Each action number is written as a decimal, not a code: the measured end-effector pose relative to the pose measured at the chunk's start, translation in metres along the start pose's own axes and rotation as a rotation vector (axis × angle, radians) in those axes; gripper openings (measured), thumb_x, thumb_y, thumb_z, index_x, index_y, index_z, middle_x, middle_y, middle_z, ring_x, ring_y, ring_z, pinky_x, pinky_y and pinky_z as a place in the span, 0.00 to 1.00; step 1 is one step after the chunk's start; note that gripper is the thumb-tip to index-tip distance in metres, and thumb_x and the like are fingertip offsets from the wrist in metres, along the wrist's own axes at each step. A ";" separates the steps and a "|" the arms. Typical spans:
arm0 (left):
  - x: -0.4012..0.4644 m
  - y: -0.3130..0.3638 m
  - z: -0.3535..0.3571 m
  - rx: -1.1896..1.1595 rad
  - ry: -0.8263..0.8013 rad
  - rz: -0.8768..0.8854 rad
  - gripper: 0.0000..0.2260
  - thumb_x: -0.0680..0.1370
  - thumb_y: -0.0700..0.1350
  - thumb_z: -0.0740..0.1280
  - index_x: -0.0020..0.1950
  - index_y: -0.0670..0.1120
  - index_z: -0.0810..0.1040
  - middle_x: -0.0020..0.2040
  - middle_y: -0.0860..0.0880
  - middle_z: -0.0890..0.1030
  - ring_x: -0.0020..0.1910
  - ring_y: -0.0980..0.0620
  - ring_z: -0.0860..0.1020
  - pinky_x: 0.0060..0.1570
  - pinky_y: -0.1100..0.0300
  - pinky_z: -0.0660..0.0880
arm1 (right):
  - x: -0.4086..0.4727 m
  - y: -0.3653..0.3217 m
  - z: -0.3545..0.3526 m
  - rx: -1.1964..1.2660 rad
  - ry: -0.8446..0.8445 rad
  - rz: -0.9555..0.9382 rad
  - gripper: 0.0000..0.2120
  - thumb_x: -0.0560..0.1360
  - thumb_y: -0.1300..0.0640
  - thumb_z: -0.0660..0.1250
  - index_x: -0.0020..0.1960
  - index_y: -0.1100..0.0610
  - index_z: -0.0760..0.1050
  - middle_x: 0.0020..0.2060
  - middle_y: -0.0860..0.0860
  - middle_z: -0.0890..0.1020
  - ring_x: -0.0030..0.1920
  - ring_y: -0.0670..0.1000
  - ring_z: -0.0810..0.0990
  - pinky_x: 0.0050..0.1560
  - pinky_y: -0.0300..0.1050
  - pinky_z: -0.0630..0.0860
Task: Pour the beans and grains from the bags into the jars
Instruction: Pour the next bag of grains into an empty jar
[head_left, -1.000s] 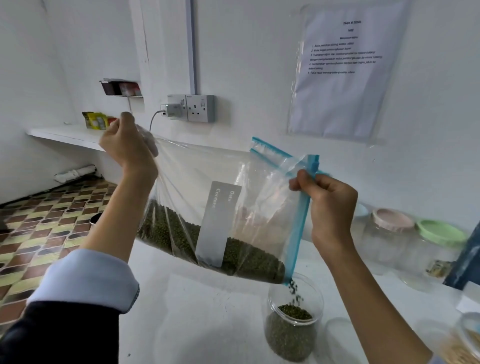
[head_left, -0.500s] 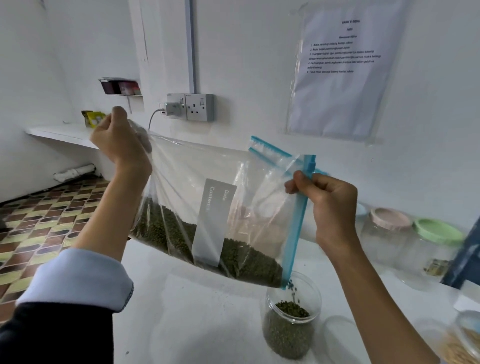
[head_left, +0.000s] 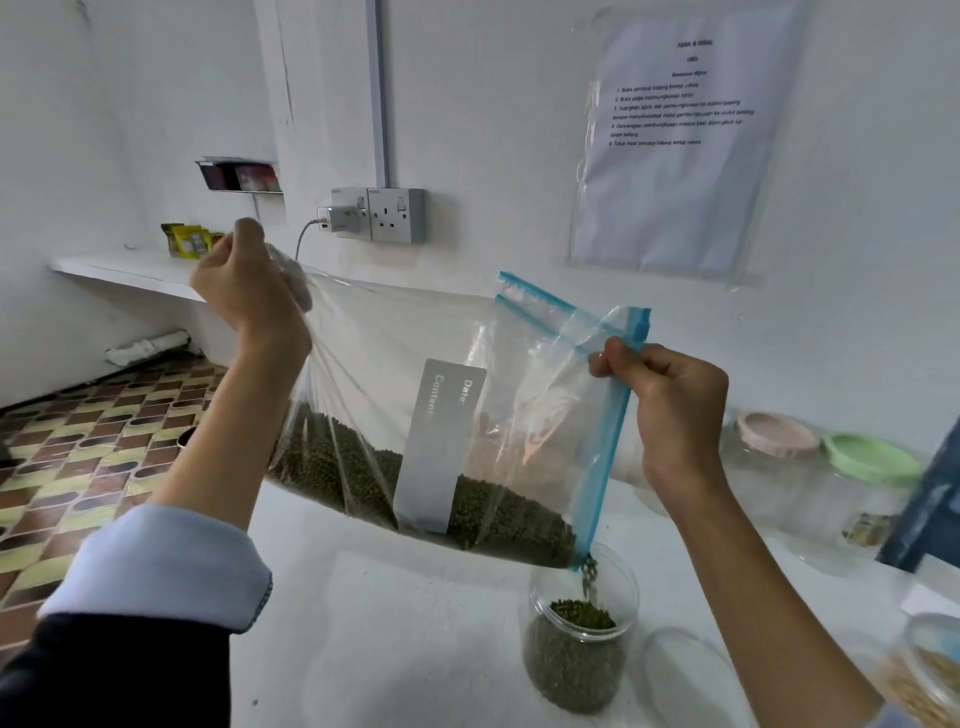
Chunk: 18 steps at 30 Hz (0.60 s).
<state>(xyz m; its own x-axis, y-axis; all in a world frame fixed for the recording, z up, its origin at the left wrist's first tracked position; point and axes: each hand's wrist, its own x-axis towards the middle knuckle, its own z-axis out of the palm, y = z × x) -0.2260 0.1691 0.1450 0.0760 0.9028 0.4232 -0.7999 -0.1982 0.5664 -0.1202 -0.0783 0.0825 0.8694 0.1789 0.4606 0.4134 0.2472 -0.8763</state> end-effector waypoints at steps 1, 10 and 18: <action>0.000 -0.001 0.000 0.003 0.000 0.002 0.23 0.71 0.32 0.58 0.17 0.49 0.62 0.15 0.53 0.59 0.14 0.53 0.58 0.20 0.62 0.50 | 0.001 -0.001 0.000 -0.011 -0.008 -0.005 0.07 0.74 0.58 0.69 0.41 0.61 0.82 0.33 0.43 0.83 0.36 0.34 0.79 0.40 0.22 0.70; 0.006 0.000 -0.002 0.056 0.019 0.031 0.18 0.70 0.34 0.58 0.21 0.46 0.60 0.16 0.50 0.58 0.15 0.50 0.58 0.20 0.63 0.51 | 0.002 0.000 0.001 -0.054 -0.052 0.024 0.06 0.74 0.58 0.70 0.43 0.61 0.82 0.35 0.46 0.83 0.36 0.33 0.79 0.41 0.23 0.71; 0.004 0.004 -0.005 0.040 0.066 0.035 0.19 0.71 0.33 0.57 0.21 0.46 0.60 0.14 0.51 0.59 0.13 0.50 0.58 0.19 0.65 0.51 | -0.004 -0.002 0.000 -0.011 -0.047 -0.014 0.07 0.74 0.58 0.70 0.40 0.60 0.82 0.32 0.45 0.83 0.36 0.35 0.80 0.40 0.23 0.70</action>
<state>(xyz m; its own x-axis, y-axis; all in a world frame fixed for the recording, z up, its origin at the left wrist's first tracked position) -0.2322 0.1740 0.1457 0.0079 0.9180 0.3965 -0.7770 -0.2440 0.5802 -0.1250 -0.0793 0.0827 0.8496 0.2205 0.4790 0.4288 0.2399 -0.8710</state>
